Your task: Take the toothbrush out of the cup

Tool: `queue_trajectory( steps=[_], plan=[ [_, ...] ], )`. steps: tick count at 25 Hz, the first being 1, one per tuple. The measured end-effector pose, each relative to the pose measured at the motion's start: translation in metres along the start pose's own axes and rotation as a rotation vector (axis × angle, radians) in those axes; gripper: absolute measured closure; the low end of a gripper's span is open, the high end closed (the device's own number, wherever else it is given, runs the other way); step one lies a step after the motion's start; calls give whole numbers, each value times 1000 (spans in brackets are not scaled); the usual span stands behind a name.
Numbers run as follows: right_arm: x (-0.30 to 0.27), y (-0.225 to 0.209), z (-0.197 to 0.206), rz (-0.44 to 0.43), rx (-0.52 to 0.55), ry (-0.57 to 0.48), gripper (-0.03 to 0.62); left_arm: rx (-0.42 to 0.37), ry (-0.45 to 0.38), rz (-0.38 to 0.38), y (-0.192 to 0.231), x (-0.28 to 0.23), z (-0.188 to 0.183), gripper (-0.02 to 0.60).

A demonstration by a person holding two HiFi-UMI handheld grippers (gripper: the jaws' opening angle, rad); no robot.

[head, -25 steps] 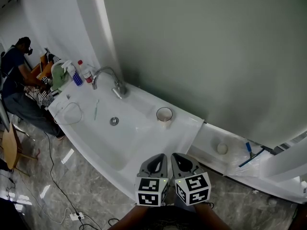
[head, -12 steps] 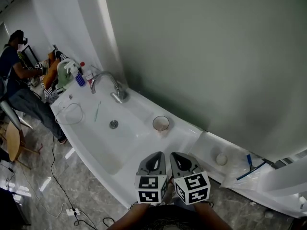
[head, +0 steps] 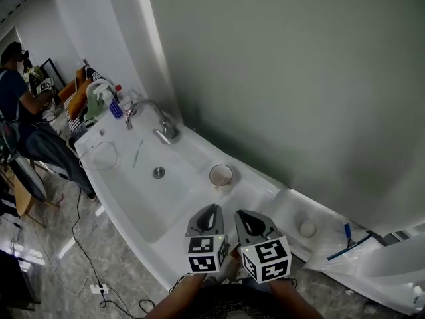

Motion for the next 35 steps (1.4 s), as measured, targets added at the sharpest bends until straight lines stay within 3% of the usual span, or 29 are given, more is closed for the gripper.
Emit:
queue_trajectory(
  steps=[5,11,30,35],
  plan=[
    [-8,-9,1,-20,6,-8,583,11,-10,10,0,-12,0,488],
    [-19,-21,2,-42,15,-18,583,6,-34,6,-3,-30,-3,442],
    [-47,-65,1,-66,31,-13,583,-18,-81,-103,1,-76,-14,436],
    [-58,-65,-3,-89,39,-15,583,-32,-80,-132,4,-77,-15,466]
  ],
)
Point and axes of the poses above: the fingertips, and each gripper's own axes: x backward along the fingers, y to its left, z out of its underside, the point moved 7 cm from there along x, backward along the fingers, and after that the axes turned 11 degrees about x, right-handed, at the moved point
